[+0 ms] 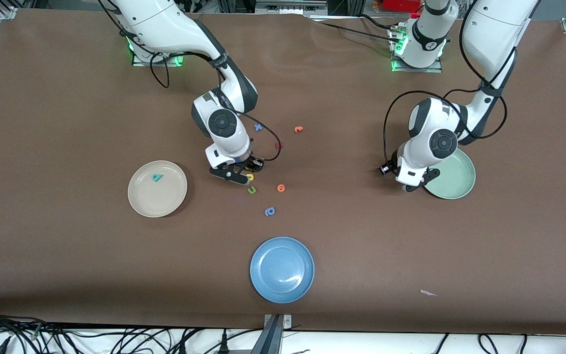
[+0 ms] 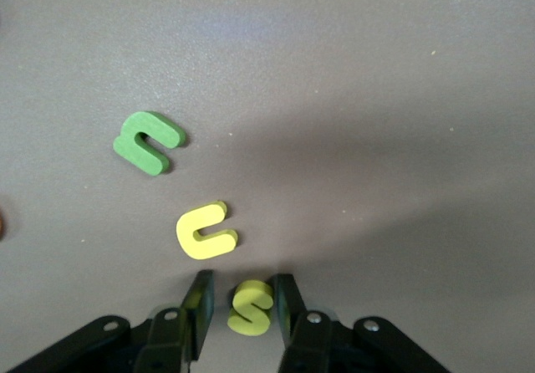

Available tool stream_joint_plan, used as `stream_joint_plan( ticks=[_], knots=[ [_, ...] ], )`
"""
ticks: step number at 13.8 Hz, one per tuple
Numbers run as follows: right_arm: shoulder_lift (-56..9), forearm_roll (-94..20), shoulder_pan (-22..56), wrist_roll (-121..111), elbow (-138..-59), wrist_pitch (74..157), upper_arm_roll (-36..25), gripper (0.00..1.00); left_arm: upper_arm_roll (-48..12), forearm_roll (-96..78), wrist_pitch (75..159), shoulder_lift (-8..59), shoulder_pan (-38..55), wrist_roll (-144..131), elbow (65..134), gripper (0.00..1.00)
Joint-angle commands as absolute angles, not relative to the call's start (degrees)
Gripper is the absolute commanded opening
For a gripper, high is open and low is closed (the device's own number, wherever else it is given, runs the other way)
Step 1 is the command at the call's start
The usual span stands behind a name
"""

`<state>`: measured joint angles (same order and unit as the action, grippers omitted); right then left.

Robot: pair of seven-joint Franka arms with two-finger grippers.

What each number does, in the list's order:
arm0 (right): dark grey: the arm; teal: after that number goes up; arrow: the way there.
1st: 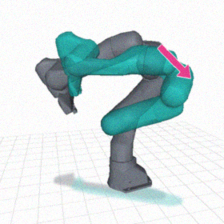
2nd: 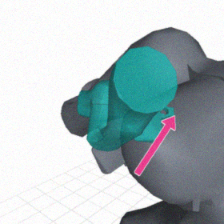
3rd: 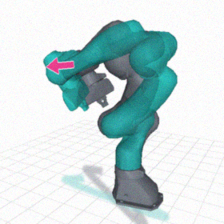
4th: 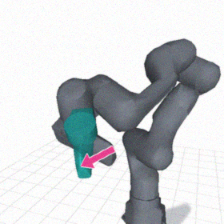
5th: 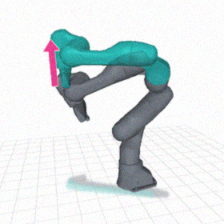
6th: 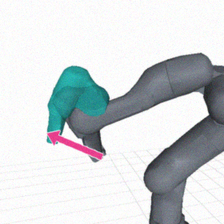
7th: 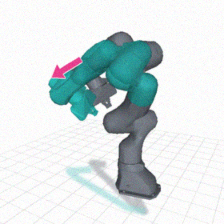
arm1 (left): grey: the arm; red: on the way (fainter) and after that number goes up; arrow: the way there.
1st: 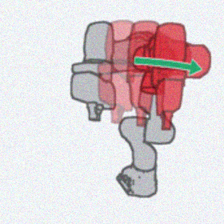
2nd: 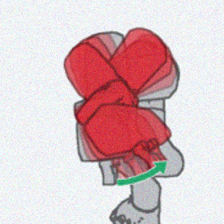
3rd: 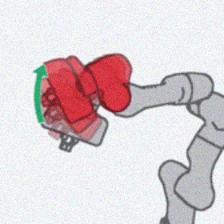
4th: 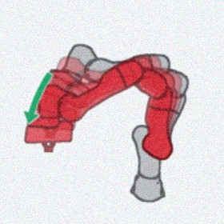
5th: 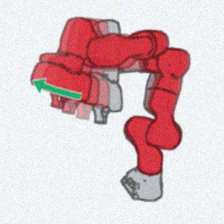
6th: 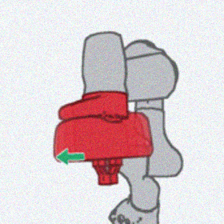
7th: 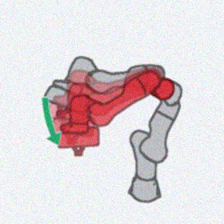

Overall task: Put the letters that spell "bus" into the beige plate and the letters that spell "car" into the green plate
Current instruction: 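Place the s on the white plate and the c on the green plate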

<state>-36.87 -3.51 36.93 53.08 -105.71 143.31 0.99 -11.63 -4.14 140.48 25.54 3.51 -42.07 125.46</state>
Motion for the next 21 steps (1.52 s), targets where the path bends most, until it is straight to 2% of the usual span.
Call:
stream_joint_plan(
  ticks=[1, 3, 7, 11, 13, 17, 21],
  knots=[
    [-37.97, -2.81, 37.35, 52.82, -105.38, 143.79, 0.70, 0.20, -11.78, -4.92, 140.89, 23.99, 3.25, -40.96, 127.00, 0.20],
    [-37.88, -2.81, 37.35, 52.74, -105.38, 143.79, 0.79, 0.12, -11.78, -5.01, 140.89, 23.99, 3.25, -40.96, 127.00, 0.17],
    [-35.61, -2.81, 37.18, 52.21, -105.12, 142.48, 0.53, 0.10, -11.78, -4.92, 140.01, 23.91, 3.25, -41.13, 126.48, 0.14],
    [-30.60, -2.81, 37.00, 41.80, -104.59, 134.75, -6.39, 0.10, -11.78, -4.92, 137.38, 20.66, 2.64, -40.26, 125.86, 0.12],
    [-29.01, -2.81, 37.00, 33.27, -104.59, 131.15, -10.88, 0.10, -11.78, -4.92, 132.75, 20.39, 1.67, -39.12, 123.24, 0.11],
    [-29.27, -2.81, 36.56, 19.88, -105.47, 127.27, -17.74, 0.10, -11.69, -4.83, 115.17, 19.34, -4.46, -27.46, 116.46, 0.09],
    [-30.93, -2.81, 34.63, 19.34, -108.10, 128.23, -18.72, 0.10, -11.42, 0.86, 111.45, 19.25, -12.81, -14.35, 115.58, 0.10]
  ],
)
